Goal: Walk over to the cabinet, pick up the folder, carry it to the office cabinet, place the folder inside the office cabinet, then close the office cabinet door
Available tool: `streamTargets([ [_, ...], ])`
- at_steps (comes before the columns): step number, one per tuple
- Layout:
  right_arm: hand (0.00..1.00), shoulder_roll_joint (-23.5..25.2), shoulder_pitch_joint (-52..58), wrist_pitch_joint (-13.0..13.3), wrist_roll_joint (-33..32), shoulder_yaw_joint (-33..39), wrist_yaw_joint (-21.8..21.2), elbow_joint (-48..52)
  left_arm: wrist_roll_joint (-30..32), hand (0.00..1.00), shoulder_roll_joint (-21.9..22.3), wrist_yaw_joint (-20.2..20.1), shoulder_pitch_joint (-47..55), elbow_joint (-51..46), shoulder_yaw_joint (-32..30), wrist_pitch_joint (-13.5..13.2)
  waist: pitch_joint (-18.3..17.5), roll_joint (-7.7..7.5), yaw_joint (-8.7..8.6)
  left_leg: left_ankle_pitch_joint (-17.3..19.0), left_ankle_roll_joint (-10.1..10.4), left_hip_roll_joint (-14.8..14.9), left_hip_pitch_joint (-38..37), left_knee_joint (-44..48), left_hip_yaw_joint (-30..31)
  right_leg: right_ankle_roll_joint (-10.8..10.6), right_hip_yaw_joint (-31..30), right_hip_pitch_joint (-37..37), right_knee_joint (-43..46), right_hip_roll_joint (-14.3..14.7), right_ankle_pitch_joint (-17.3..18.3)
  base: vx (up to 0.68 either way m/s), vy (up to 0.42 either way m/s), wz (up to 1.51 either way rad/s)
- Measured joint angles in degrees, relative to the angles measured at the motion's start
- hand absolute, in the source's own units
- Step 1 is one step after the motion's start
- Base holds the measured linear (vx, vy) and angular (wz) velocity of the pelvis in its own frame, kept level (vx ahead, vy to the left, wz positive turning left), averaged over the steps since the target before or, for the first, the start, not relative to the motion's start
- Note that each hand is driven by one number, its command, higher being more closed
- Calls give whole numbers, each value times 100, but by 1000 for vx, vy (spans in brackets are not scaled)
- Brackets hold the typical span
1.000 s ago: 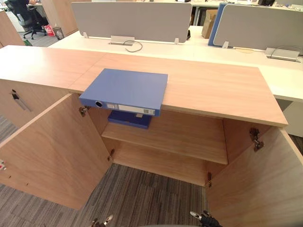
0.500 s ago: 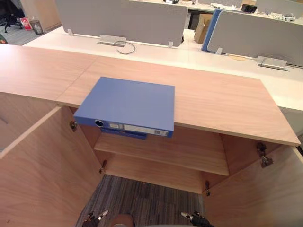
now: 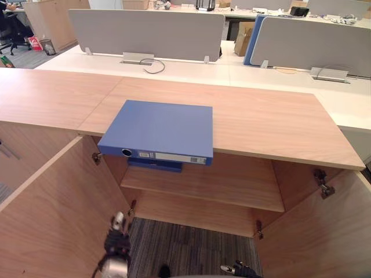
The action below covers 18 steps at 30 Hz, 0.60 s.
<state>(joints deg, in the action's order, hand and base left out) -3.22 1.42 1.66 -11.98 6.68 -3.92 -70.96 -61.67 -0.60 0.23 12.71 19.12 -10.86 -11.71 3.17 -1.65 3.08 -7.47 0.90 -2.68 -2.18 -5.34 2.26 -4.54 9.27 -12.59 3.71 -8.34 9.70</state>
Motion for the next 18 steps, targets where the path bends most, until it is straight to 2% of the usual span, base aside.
streamTargets([
  [2, 0, -17, 48, -14, -2, 10, 11, 107, -6, 0, 41, 267, 50, -753, -146, -191, -6, 71, 8, -20, 10, 4, -5, 0, 112, 1, 6, 2, -21, 25, 53, -131, -20, -3],
  [4, 0, -30, 110, -32, 4, 75, 27, 129, 400, 0, 84, 685, 83, -1746, -363, -298, -48, 56, 48, -94, 84, 44, 21, 1, 164, -3, 38, 5, -18, 54, 56, -73, -16, 12],
  [5, 0, -11, 117, -49, 5, 107, 42, 135, 1041, 0, 108, 1028, 55, -2517, -572, -356, -56, 47, 91, -117, 97, 59, 45, 2, 200, -15, 84, 10, -24, 83, 49, -24, -22, 13],
  [6, 0, -10, 124, -49, 4, 113, 50, 143, 1486, 0, 105, 1223, 14, -2845, -672, -356, -64, 41, 106, -128, 107, 64, 62, 3, 225, -26, 108, 11, -30, 92, 42, -11, -42, 23],
  [8, 0, 19, 172, -56, 37, 287, 56, 156, 3293, 0, 92, 1882, -441, -3841, -1144, -251, -103, 20, 205, -183, 84, 80, 131, 30, 332, -37, 173, 11, -41, 122, 17, 18, -34, 20],
  [9, 0, 38, 202, -54, 59, 338, 57, 163, 4017, 0, 75, 2117, -588, -4068, -1254, -84, -111, 7, 259, -185, 82, 83, 133, 31, 332, -45, 169, 7, -48, 130, 7, 43, -10, 10],
  [11, 0, 166, 287, -52, 170, 581, 68, 291, 6076, 0, -89, 2777, -914, -5095, -1404, 447, -168, -79, 292, -188, 73, 70, 152, 33, 369, -62, 170, -9, -59, 124, -8, 43, -2, 10],
  [12, 0, 194, 314, -51, 204, 590, 66, 351, 6531, 0, -137, 2893, -956, -5336, -1399, 513, -179, -97, 292, -183, 68, 72, 151, 33, 367, -76, 167, -9, -58, 123, -18, 28, 9, 4],
  [13, 0, 258, 360, -46, 204, 755, 63, 442, 7262, 0, -215, 3035, -1013, -5725, -1381, 554, -189, -109, 290, -165, 55, 81, 147, 32, 364, -89, 147, -7, -57, 127, -47, 15, 22, -6],
  [14, 0, 298, 391, -43, 206, 854, 61, 534, 7655, 0, -268, 3103, -1077, -6025, -1342, 568, -191, -108, 290, -137, 36, 86, 135, 29, 346, -81, 132, -5, -51, 127, -67, 5, 25, -7],
  [18, 0, 377, 453, -41, 208, 1156, 49, 643, 8145, 0, -341, 3192, -1301, -6406, -1080, 568, -226, -75, 281, -71, 1, 72, 119, 1, 322, -78, 118, 8, -16, 128, -68, -45, 26, -5],
])
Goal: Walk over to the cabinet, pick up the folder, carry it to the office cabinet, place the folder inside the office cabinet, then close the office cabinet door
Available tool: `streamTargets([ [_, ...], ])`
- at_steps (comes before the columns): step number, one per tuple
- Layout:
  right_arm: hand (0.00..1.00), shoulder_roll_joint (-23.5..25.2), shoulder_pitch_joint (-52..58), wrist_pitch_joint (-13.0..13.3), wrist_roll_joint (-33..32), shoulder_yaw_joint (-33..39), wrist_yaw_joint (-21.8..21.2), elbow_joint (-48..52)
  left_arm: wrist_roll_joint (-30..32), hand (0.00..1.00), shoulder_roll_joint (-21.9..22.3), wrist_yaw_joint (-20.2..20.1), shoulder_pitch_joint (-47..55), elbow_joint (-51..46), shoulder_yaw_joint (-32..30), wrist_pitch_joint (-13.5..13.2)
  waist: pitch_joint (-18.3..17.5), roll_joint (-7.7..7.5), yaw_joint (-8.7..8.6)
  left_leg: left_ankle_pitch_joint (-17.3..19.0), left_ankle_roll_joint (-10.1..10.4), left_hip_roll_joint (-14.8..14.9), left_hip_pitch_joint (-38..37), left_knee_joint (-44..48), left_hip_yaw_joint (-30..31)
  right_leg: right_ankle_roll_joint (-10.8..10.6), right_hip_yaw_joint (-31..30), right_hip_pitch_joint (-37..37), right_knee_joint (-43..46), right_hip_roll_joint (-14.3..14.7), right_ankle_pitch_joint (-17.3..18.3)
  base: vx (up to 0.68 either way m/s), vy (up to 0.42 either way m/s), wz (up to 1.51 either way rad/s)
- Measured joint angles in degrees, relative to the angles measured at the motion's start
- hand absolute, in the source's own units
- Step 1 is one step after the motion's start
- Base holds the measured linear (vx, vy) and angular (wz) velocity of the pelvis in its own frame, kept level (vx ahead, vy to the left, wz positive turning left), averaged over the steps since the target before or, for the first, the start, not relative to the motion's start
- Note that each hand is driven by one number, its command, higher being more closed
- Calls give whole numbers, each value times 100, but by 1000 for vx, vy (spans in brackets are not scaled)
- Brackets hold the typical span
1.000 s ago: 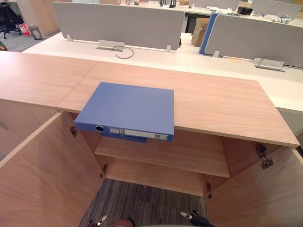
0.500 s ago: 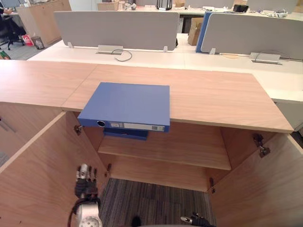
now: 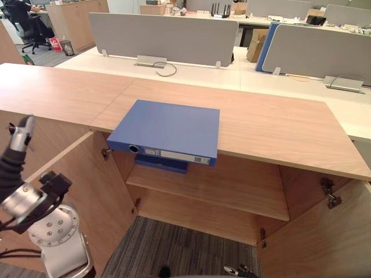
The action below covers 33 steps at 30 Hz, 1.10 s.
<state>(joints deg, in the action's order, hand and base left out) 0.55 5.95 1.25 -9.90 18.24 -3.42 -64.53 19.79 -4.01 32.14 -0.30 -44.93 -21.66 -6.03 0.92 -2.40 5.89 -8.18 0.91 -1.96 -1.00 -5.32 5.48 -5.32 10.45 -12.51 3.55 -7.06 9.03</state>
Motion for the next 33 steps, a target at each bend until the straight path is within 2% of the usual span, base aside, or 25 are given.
streamTargets([
  [4, 0, 17, 44, 15, -3, 44, -2, 50, 409, 0, -104, -226, -11, -18, 942, -68, -56, 17, -4, -30, 24, 28, 38, -1, -9, 21, -24, 48, 1, 28, 13, -60, 16, -2],
  [7, 0, -28, 38, 33, -2, -52, 8, -11, 652, 0, -394, -735, -2, -6, 1699, -344, -135, 20, -6, -69, 77, 121, 104, 0, -102, 79, -146, 178, -29, 101, -3, -65, 8, -16],
  [12, 0, -129, 20, 62, 0, -485, 22, -120, 629, 0, -464, -1207, 164, 135, 2211, -681, -190, -16, -6, -118, 145, 232, 102, 3, -254, 134, -332, 257, -46, 168, -31, -25, -12, -19],
  [20, 0, -207, -19, 62, 21, -724, 14, -337, 392, 0, -705, -1869, 580, 449, 3206, -819, -257, -47, -11, -126, 133, 238, 106, 27, -307, 138, -376, 255, -63, 193, -42, 2, -8, -3],
  [24, 0, -261, -77, 62, 91, -1011, 12, -390, 556, 0, -947, -1973, 612, 730, 3446, -859, -300, -30, -20, -126, 134, 262, 87, 5, -336, 146, -408, 257, -48, 192, -47, -25, 4, -4],
  [29, 0, -284, -111, 65, 219, -1187, 12, -418, 1322, 0, -1470, -1974, 607, 1126, 3635, -920, -351, -22, -41, -121, 154, 317, 83, 1, -424, 163, -478, 304, -53, 219, -66, -53, 9, -7],
  [33, 0, -321, -178, 67, 297, -1385, 10, -499, 1676, 0, -1675, -1972, 581, 1308, 3644, -923, -380, -31, -53, -127, 148, 331, 84, 2, -467, 163, -534, 319, -71, 228, -100, -22, 8, -7],
])
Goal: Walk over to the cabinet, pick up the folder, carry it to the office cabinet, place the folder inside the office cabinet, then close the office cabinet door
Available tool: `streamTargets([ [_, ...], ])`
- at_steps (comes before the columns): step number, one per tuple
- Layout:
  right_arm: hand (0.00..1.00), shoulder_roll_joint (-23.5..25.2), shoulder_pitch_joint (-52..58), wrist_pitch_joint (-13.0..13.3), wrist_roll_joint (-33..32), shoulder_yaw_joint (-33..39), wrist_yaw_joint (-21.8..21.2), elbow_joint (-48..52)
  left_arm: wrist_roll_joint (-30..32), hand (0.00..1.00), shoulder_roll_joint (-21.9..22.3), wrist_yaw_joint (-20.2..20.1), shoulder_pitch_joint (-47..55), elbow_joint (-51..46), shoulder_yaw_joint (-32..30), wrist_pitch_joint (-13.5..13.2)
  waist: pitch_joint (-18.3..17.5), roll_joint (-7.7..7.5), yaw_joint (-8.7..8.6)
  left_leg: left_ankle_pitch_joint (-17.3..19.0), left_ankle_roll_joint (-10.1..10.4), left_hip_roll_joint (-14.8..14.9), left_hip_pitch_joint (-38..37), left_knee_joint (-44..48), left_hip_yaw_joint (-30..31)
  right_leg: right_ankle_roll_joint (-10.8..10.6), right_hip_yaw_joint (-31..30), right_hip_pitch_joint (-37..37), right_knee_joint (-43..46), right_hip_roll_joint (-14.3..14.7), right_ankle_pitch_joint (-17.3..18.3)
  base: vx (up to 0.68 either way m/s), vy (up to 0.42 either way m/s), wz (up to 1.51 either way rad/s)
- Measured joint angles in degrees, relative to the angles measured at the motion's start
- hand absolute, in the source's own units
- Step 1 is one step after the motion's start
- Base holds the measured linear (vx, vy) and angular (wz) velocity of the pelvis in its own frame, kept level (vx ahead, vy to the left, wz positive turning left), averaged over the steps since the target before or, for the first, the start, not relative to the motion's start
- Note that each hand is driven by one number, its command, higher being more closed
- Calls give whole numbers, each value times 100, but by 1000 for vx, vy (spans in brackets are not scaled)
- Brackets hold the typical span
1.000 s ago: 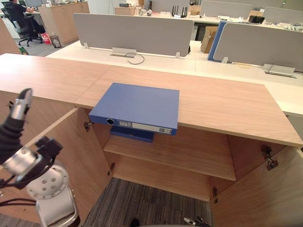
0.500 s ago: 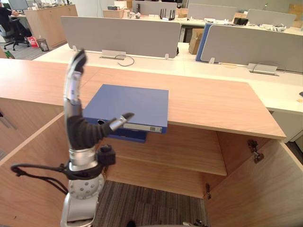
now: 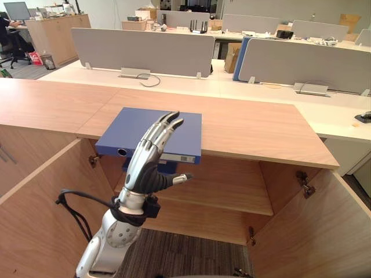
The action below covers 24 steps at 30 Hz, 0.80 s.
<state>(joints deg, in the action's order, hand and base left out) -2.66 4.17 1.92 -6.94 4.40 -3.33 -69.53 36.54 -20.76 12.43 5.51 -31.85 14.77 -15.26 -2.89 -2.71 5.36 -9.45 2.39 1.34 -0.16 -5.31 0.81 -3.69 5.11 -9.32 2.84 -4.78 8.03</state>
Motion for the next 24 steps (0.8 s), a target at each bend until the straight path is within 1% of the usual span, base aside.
streamTargets([
  [7, 0, 2, -16, 5, 139, -5, 1, 2, 616, 0, -451, 174, -395, 522, 102, -5, -16, -7, -23, -2, -1, 5, -3, 1, -43, 4, -31, 9, -1, 0, -8, 0, 0, 0],
  [11, 0, 3, -36, 6, 137, -5, 1, 5, 873, 0, -488, 247, -569, 843, 108, 60, -28, -10, -92, -2, -1, 10, -4, 0, -70, 9, -59, 19, 0, 0, -13, -16, 5, -4],
  [12, 0, 3, -45, 6, 134, -5, 2, 5, 912, 0, -487, 284, -636, 999, 109, 117, -35, -12, -122, -2, -1, 12, -6, 1, -86, 10, -71, 24, 0, 0, -15, -12, 4, -4],
  [15, 0, 4, -48, 4, 125, -2, 4, 7, 994, 0, -490, 338, -759, 1235, 104, 204, -46, -12, -136, 0, 1, 18, -25, -3, -119, 13, -92, 21, -9, 10, -19, -15, 1, -6],
  [17, 0, 12, -53, 2, 108, -4, 5, 15, 1113, 0, -507, 405, -902, 1747, 100, 280, -44, -4, -150, 18, 7, 16, -106, -7, -120, 13, -91, -62, -39, 23, -18, -17, -16, -5],
  [22, 0, 14, -69, 2, -71, -2, 10, 25, 1263, 0, -545, 409, -972, 2295, 86, 395, -27, 22, -187, 43, 27, 42, -115, -7, -134, 12, -90, -70, -65, 24, -17, -10, -1, -2],
  [24, 0, 20, -91, 2, -92, -2, 12, 26, 1341, 0, -546, 411, -992, 2462, 58, 455, 8, 10, -209, 57, 39, 49, -154, -8, -149, 12, -96, -110, -88, 23, -17, -1, 1, -4],
])
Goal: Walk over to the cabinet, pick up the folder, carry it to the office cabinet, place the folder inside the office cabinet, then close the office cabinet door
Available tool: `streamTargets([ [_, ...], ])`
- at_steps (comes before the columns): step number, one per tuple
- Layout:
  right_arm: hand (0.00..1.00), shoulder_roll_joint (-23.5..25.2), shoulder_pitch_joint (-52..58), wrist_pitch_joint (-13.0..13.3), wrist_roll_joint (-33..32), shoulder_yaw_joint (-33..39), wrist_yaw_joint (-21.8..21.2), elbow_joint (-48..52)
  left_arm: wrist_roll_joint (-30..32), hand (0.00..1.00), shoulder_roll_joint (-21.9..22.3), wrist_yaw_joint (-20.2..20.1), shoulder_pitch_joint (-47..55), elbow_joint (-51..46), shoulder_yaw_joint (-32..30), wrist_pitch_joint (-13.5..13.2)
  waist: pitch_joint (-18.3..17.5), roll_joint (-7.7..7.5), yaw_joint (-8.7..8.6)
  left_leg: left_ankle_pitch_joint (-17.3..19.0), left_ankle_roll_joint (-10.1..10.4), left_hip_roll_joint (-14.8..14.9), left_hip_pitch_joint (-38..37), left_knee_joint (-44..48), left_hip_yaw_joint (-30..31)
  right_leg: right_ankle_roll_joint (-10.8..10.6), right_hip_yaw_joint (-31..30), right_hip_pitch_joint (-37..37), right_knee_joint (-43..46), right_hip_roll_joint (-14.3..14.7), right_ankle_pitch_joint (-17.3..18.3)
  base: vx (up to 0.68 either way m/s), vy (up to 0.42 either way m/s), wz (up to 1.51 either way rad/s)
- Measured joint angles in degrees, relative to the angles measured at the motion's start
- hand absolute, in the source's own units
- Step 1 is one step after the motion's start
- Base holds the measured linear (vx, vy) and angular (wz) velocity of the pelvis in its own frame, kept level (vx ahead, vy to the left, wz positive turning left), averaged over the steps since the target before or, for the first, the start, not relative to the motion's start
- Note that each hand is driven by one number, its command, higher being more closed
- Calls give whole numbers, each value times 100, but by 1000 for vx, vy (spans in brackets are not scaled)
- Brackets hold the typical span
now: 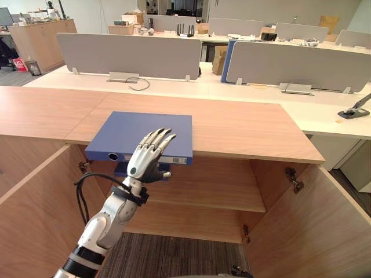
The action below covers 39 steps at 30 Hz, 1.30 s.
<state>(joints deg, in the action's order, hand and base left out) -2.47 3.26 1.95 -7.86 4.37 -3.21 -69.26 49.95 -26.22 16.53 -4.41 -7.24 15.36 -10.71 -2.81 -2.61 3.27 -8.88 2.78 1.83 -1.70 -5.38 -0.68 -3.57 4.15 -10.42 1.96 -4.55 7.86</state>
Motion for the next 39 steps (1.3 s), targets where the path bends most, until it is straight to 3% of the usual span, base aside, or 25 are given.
streamTargets([
  [11, 0, 18, -121, -5, 7, -186, -2, 1, 241, 0, -22, 54, -243, 708, -117, 198, 67, 17, -77, 105, 79, 40, -98, 1, -163, 21, -127, -97, -123, 36, -14, 16, -6, -7],
  [21, 0, 35, -201, -2, 9, -229, -1, 4, 855, 0, -167, 235, -681, 1130, -102, 315, 97, 47, -153, 147, 78, 47, -147, 0, -199, 22, -134, -157, -160, 30, -12, 2, -1, -1],
  [22, 0, 37, -205, -1, 11, -229, -1, 6, 904, 100, -186, 244, -687, 1130, -102, 345, 97, 47, -175, 149, 76, 48, -148, 0, -203, 22, -135, -157, -160, 30, -12, 0, 0, 0],
  [39, 0, 33, -240, 32, 18, -231, 8, 26, 1259, 100, -354, 569, -1111, 1599, -117, 485, 153, 106, -237, 216, 89, 41, -277, -1, -294, 22, -220, -250, -222, 31, -8, -2, 3, -2],
])
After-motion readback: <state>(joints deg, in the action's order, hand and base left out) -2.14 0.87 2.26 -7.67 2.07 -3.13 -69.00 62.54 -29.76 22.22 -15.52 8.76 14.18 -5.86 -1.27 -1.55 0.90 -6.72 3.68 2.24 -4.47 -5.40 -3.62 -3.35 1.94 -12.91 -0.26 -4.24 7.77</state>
